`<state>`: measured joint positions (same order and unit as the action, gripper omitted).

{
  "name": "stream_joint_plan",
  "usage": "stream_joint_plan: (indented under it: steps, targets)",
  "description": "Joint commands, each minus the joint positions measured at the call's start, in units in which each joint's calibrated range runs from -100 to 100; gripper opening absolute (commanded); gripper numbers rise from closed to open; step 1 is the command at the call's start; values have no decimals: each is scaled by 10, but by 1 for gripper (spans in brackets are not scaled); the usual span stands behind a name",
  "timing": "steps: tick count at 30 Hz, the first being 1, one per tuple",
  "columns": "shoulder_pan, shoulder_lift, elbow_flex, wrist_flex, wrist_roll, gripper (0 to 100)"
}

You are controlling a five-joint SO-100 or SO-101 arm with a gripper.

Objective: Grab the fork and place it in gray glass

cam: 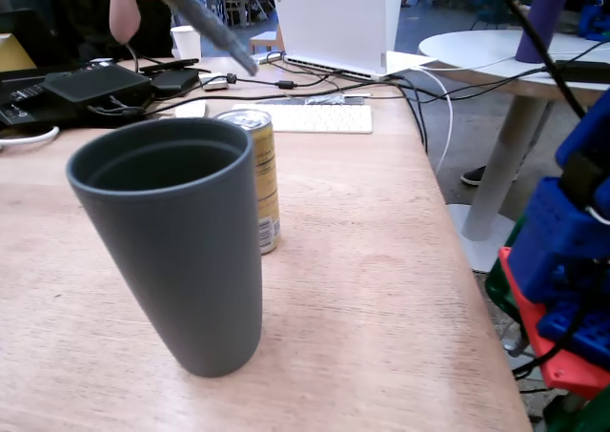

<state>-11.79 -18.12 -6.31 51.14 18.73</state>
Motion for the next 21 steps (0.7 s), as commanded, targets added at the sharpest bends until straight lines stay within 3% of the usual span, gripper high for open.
stream_joint_plan:
  steps: [1, 6, 15, 21]
  targets:
    - [-77, -29, -24, -39, -2, 0]
    - [-114, -29, -86, -49, -3, 0]
    - [-119, -30, -76, -53, -69, 0]
    - [-173, -104, 83, -194, -79, 0]
